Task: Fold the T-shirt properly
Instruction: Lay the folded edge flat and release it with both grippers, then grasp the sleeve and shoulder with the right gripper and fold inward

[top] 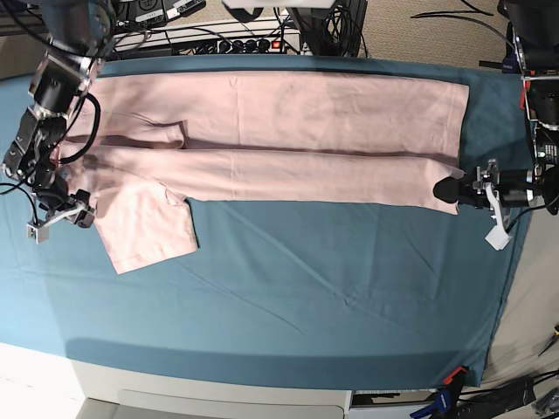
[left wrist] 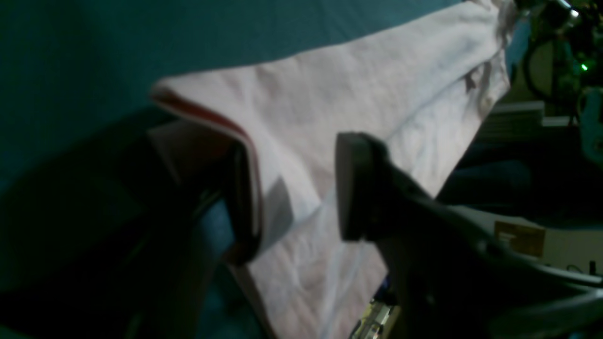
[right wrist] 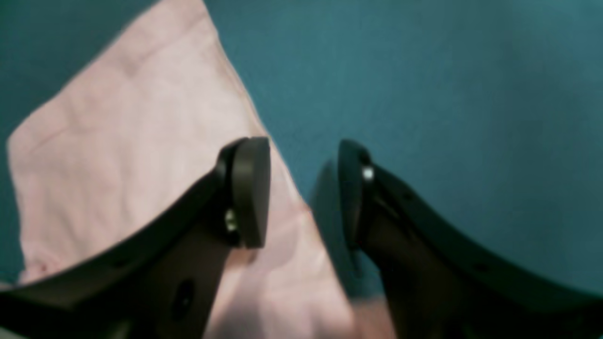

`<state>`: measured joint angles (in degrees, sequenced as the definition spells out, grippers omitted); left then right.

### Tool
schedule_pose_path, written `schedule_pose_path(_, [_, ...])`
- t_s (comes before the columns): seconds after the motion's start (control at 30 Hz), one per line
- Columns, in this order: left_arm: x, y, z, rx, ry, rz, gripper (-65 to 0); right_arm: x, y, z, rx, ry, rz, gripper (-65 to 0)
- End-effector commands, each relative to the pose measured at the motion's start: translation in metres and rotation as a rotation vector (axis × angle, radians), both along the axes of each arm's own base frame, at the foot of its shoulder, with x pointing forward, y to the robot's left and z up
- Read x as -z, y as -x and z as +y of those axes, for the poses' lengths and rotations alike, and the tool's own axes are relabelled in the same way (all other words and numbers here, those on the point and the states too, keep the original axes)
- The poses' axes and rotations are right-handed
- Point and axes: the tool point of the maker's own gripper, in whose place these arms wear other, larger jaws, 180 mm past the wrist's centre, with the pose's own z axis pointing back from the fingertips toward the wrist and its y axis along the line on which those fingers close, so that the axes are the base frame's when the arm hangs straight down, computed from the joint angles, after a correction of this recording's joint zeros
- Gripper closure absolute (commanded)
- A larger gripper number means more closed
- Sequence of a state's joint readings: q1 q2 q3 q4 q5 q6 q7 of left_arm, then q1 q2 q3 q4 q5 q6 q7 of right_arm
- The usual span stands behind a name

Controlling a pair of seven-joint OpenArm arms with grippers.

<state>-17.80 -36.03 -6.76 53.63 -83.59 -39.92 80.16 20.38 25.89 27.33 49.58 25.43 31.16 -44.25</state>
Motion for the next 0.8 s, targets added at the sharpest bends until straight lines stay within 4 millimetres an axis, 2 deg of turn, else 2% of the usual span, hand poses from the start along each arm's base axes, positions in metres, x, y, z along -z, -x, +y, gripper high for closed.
schedule_pose_path(0.0, [-0.016, -0.011, 0.007, -0.01, 0.0, -0.047, -27.5, -0.023, -0.016, -0.012, 0.025, 0.004, -0.069, -25.5])
schedule_pose_path(0.13, [-0.016, -0.011, 0.006, -0.009, 0.003, -0.047, -27.5, -0.007, -0.024, 0.0, 0.039, -0.105, -0.048, -25.7])
schedule_pose_path(0.3, [-0.015, -0.011, 0.003, -0.007, 0.008, -0.047, -27.5, 0.002, -0.025, 0.037, -0.048, -0.222, -0.035, -25.7])
schedule_pose_path(0.43, [-0.015, -0.011, 0.004, -0.008, 0.008, -0.047, -27.5, 0.002, -0.027, 0.049, -0.086, -0.239, -0.048, -25.5])
schedule_pose_path(0.47, [-0.015, -0.011, 0.004, -0.008, 0.008, -0.047, -27.5, -0.001, -0.028, 0.048, -0.085, -0.246, -0.061, -23.7])
schedule_pose_path(0.5, [-0.015, -0.011, 0.004, -0.008, 0.008, -0.047, -27.4, -0.004, -0.029, 0.047, -0.087, -0.248, -0.072, -17.3])
schedule_pose_path(0.57, [-0.015, -0.011, 0.004, -0.008, 0.008, -0.047, -27.0, -0.014, -0.031, 0.045, -0.11, -0.241, -0.107, -0.2])
schedule_pose_path(0.67, [-0.015, -0.011, 0.004, -0.008, 0.008, -0.047, -27.0, -0.033, -0.033, 0.038, -0.128, -0.223, -0.129, 0.0])
schedule_pose_path(0.77, [-0.015, -0.011, 0.004, -0.008, 0.008, -0.047, -27.0, -0.059, -0.033, 0.043, -0.183, -0.226, -0.155, 0.0])
